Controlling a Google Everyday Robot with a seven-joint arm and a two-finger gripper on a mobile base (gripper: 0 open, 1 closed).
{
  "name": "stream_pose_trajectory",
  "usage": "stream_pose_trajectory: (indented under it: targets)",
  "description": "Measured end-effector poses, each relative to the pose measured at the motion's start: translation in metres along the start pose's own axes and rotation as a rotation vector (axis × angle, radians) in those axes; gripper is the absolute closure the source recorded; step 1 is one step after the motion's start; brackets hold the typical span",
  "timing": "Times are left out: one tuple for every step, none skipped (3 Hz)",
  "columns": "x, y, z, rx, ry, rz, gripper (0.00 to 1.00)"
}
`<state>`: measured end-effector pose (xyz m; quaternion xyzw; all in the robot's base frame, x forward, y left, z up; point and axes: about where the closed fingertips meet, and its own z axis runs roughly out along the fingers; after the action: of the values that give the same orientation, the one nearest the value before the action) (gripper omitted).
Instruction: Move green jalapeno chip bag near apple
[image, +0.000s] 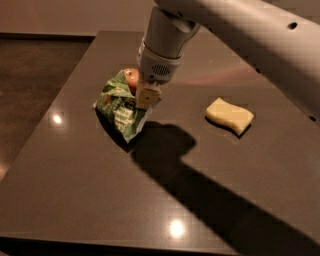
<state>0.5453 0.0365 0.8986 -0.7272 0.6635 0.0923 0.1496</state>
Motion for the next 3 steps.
stream_pose_trajectory:
  targets:
    - [0.009,-0.003,-0.001,-0.002,-0.004,-0.017,0.75]
    - [0.02,0.001,-0.003,-0.027,-0.019,-0.04,0.52]
    - [0.02,0.001,-0.003,-0.027,-0.023,-0.047,0.22]
